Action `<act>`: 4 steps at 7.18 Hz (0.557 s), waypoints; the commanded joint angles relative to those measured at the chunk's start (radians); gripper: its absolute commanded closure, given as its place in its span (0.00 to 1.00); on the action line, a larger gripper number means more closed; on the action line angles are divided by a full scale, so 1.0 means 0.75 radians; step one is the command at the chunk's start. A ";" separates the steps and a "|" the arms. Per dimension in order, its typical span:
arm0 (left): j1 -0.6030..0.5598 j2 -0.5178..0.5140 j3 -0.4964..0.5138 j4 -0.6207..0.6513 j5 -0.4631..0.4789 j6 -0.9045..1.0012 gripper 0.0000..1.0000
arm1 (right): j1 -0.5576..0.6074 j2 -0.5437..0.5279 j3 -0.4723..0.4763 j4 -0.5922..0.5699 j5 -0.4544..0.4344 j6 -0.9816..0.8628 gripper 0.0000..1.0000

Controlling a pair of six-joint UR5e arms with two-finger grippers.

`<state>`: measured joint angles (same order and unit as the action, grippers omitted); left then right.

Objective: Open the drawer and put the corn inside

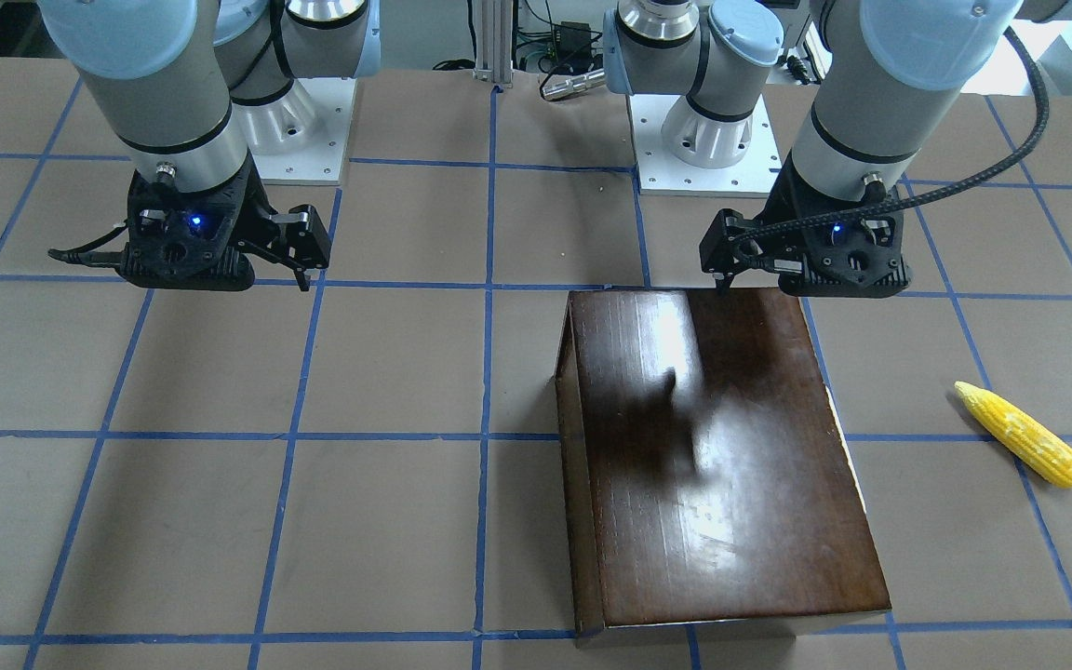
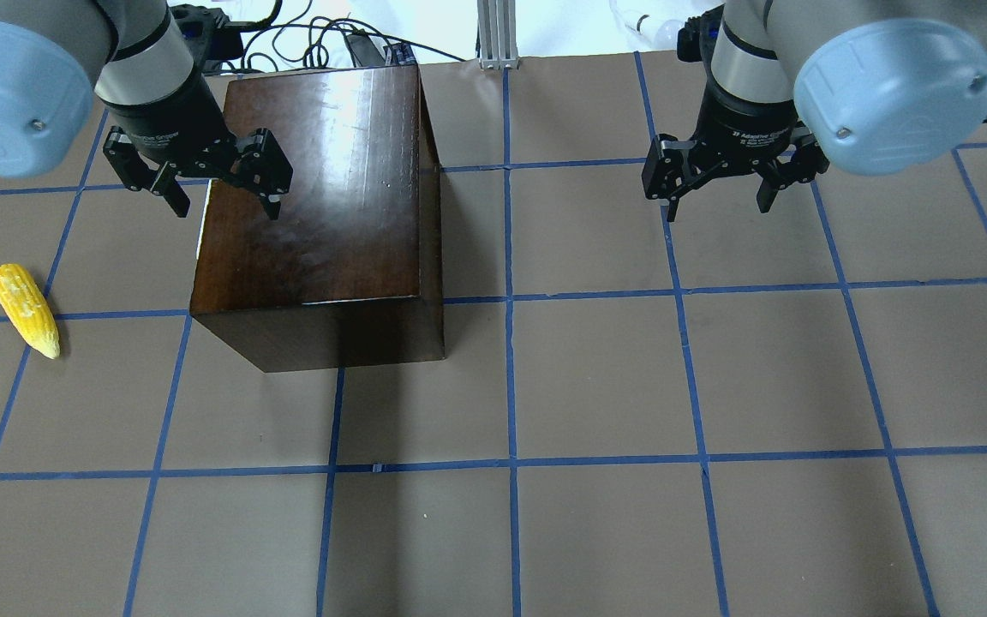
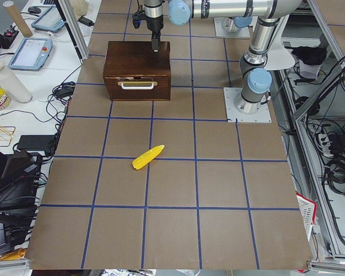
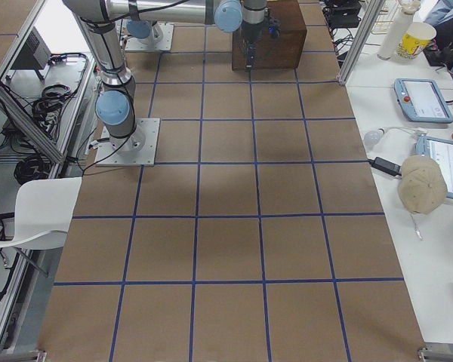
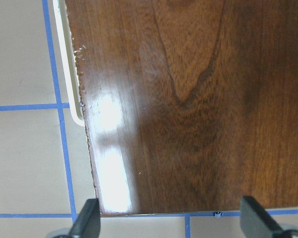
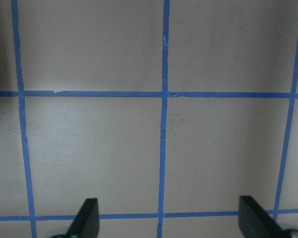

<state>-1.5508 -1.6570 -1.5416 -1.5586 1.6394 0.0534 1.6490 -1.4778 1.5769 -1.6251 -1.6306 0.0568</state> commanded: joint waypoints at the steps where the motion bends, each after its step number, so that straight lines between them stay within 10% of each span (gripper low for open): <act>1: 0.002 0.004 0.006 0.000 -0.014 -0.006 0.00 | 0.000 0.001 0.000 -0.001 0.000 0.000 0.00; 4: 0.043 -0.026 0.020 0.051 -0.071 0.016 0.00 | 0.000 -0.001 0.000 0.001 0.000 0.000 0.00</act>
<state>-1.5396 -1.6716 -1.5302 -1.5339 1.6038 0.0512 1.6490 -1.4779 1.5769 -1.6253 -1.6307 0.0568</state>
